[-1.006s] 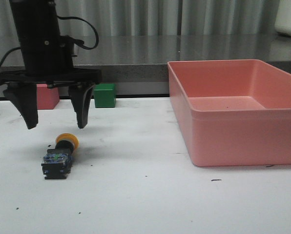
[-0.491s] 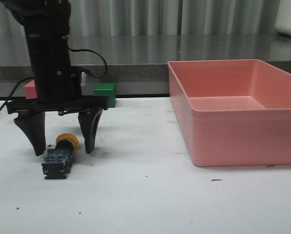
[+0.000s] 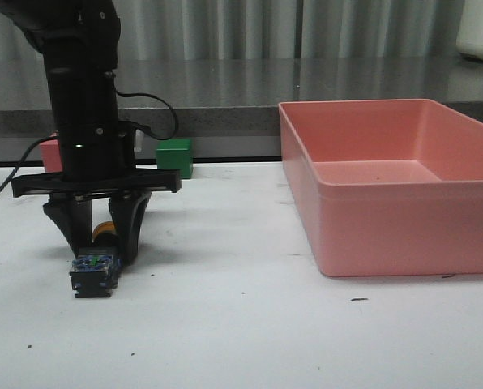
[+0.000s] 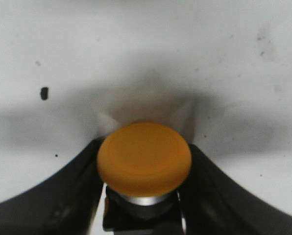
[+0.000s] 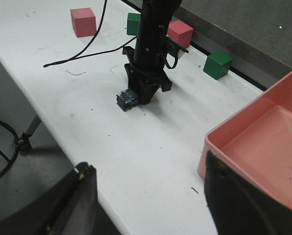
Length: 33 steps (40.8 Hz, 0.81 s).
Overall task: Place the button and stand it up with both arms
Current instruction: 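Close the left gripper on the switch and lift it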
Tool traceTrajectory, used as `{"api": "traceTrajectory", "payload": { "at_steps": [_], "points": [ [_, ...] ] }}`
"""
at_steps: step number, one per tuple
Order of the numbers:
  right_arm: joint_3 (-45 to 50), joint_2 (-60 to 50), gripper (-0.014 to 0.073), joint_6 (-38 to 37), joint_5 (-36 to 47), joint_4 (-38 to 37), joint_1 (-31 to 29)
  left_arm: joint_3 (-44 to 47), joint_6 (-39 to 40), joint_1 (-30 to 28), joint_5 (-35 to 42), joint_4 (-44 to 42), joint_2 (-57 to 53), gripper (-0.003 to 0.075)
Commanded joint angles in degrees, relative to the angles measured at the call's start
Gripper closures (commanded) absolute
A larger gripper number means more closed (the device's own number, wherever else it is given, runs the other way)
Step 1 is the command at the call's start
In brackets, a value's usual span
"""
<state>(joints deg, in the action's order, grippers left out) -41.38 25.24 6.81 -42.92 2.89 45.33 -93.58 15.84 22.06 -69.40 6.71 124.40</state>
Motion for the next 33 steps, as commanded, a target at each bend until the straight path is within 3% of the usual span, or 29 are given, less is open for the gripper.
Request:
{"api": "traceTrajectory", "payload": {
  "at_steps": [1,13,20,33],
  "points": [
    [-1.4,0.3,0.0102,0.6,4.4,-0.4,-0.3,-1.5,0.6,0.4,-3.1,0.3,-3.3,0.0473],
    [-1.4,0.3,0.0102,0.6,4.4,-0.4,-0.3,-1.5,-3.7,0.4,-3.1,-2.3,-8.2,0.0554],
    [-1.4,0.3,0.0102,0.6,4.4,-0.4,-0.3,-0.3,-8.5,-0.3,-3.0,-2.3,-13.7,0.0555],
    [-1.4,0.3,0.0102,0.6,4.4,-0.4,-0.3,8.2,-15.8,-7.0,5.9,-2.3,-27.6,0.0555]
  ]
}}
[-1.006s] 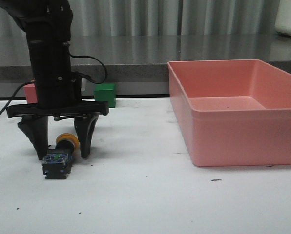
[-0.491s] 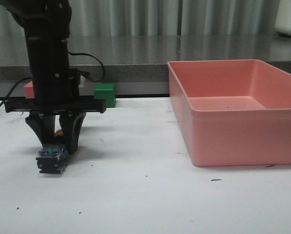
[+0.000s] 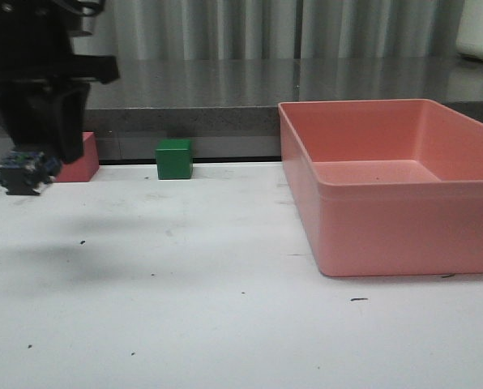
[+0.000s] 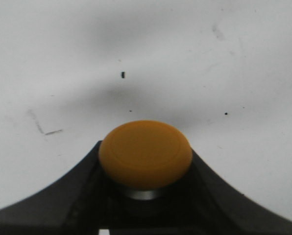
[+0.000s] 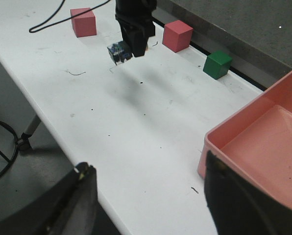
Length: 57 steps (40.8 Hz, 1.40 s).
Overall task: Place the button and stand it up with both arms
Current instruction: 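Rotate the switch cap-up and lower it upright onto the table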
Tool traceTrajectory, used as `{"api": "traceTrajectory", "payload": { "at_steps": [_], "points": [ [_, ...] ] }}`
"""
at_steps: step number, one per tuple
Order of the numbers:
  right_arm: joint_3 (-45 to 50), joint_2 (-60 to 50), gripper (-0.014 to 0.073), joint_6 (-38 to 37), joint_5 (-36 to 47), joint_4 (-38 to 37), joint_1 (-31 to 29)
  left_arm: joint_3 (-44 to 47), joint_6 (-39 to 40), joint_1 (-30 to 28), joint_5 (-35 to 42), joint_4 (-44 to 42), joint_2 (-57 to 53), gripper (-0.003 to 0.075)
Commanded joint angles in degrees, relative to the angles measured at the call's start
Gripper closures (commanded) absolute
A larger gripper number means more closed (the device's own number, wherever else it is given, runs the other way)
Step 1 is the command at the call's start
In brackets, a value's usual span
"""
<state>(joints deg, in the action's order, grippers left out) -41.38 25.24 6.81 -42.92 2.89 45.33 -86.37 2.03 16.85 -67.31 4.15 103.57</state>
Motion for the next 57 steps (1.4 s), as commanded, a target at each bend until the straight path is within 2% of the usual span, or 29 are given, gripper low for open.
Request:
{"api": "traceTrajectory", "payload": {
  "at_steps": [1,9,15,22,30,40,46,57],
  "points": [
    [-1.4,0.3,0.0102,0.6,4.4,-0.4,-0.3,2.2,-2.7,-2.4,5.0,0.3,-8.1,0.0555],
    [-1.4,0.3,0.0102,0.6,4.4,-0.4,-0.3,12.9,-7.3,-5.5,20.1,0.3,-17.8,0.0555],
    [-1.4,0.3,0.0102,0.6,4.4,-0.4,-0.3,23.1,-7.7,-6.4,34.9,-1.8,-23.9,0.0555],
    [-1.4,0.3,0.0102,0.6,4.4,-0.4,-0.3,37.7,-7.7,-6.4,54.7,-4.2,-30.0,0.0555],
    [-1.4,0.3,0.0102,0.6,4.4,-0.4,-0.3,53.0,-7.7,-6.4,79.3,-3.6,-31.3,0.0555],
    [-1.4,0.3,0.0102,0.6,4.4,-0.4,-0.3,65.3,-6.2,-6.4,110.4,1.3,-28.3,0.0555],
    [-1.4,0.3,0.0102,0.6,4.4,-0.4,-0.3,66.5,-2.0,-6.4,116.5,1.0,-24.5,0.0555],
    [-1.4,0.3,0.0102,0.6,4.4,-0.4,-0.3,66.5,-0.4,-4.3,125.3,0.8,-17.7,0.0555]
  ]
}}
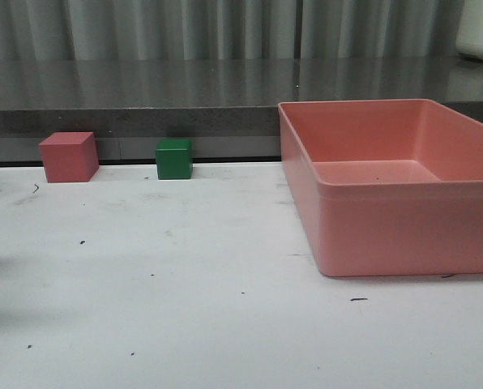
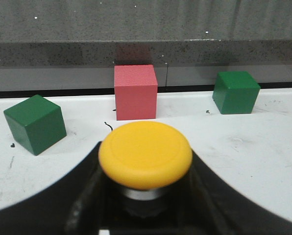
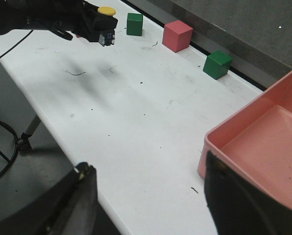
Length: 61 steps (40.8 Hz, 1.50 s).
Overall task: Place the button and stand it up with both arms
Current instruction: 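Rotate the switch cap-up and lower it upright onto the table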
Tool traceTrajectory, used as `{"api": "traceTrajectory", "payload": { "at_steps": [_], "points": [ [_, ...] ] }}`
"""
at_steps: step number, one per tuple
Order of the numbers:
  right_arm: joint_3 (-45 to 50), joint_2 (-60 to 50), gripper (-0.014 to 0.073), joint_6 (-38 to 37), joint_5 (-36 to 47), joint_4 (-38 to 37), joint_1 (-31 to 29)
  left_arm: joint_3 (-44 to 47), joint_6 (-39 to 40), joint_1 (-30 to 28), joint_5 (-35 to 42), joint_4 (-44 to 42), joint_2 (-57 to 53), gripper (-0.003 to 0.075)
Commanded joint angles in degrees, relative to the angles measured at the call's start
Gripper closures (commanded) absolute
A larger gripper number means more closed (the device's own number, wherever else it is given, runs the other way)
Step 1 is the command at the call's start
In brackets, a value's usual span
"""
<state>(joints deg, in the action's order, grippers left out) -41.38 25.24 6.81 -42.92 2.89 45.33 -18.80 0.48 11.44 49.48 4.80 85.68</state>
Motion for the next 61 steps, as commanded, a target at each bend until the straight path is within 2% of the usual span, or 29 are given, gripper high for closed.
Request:
{"api": "traceTrajectory", "payload": {
  "at_steps": [1,21,53,58,61],
  "points": [
    [-1.4,0.3,0.0102,0.6,4.4,-0.4,-0.3,-1.1,1.1,1.4,9.4,0.1,0.7,0.0555],
    [-1.4,0.3,0.0102,0.6,4.4,-0.4,-0.3,-1.1,1.1,2.0,27.3,-3.1,13.6,0.0555],
    [-1.4,0.3,0.0102,0.6,4.4,-0.4,-0.3,-1.1,1.1,2.0,28.8,-3.5,22.8,0.0552],
    [-1.4,0.3,0.0102,0.6,4.4,-0.4,-0.3,-1.1,1.1,2.0,28.8,-3.5,22.8,0.0519],
    [-1.4,0.3,0.0102,0.6,4.4,-0.4,-0.3,-1.1,1.1,2.0,28.8,-3.5,22.8,0.0468]
  ]
}}
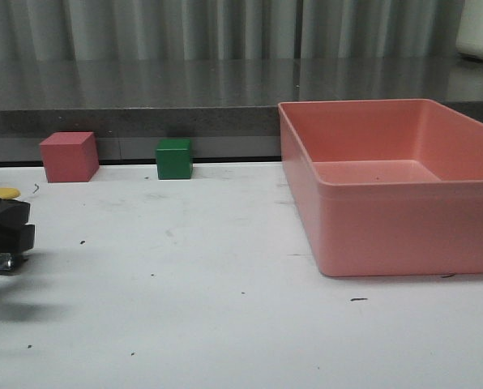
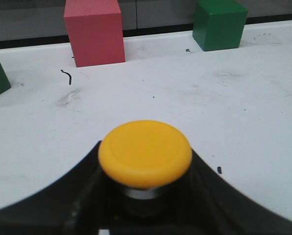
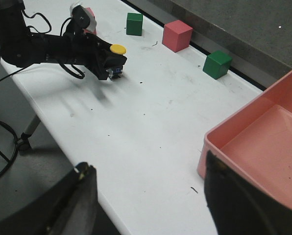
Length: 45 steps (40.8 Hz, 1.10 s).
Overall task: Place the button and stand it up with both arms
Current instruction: 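Rotate the switch cap-up and lower it upright onto the table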
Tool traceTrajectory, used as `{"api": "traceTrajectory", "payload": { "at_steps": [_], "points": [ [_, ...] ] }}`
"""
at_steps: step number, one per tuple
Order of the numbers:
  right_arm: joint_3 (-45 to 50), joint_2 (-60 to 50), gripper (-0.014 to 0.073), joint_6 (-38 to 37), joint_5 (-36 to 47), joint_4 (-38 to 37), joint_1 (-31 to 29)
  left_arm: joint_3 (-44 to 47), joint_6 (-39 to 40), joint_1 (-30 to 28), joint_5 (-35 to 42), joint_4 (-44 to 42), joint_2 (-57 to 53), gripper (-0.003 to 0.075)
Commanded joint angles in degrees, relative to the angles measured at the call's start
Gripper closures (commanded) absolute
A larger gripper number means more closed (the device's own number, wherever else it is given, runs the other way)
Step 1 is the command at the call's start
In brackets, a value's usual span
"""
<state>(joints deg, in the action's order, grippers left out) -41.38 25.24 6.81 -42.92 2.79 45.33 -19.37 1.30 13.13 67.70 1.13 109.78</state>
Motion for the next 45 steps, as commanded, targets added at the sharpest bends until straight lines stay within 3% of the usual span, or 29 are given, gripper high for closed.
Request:
{"api": "traceTrajectory", "payload": {
  "at_steps": [1,6,10,25,37,45],
  "points": [
    [-1.4,0.3,0.0102,0.6,4.4,-0.3,-0.3,-0.5,0.3,0.3,10.6,0.2,-1.3,0.0441],
    [-1.4,0.3,0.0102,0.6,4.4,-0.3,-0.3,-0.5,0.3,0.3,10.6,0.2,-1.3,0.0315],
    [-1.4,0.3,0.0102,0.6,4.4,-0.3,-0.3,-0.5,0.3,0.3,10.6,0.2,-1.3,0.0269],
    [-1.4,0.3,0.0102,0.6,4.4,-0.3,-0.3,-0.3,0.3,0.3,10.6,0.2,-2.1,0.0268],
    [-1.4,0.3,0.0102,0.6,4.4,-0.3,-0.3,2.2,0.3,0.3,10.2,0.2,-9.2,0.0269],
    [-1.4,0.3,0.0102,0.6,4.4,-0.3,-0.3,5.4,0.3,0.3,9.1,0.2,-15.8,0.0314]
  ]
}}
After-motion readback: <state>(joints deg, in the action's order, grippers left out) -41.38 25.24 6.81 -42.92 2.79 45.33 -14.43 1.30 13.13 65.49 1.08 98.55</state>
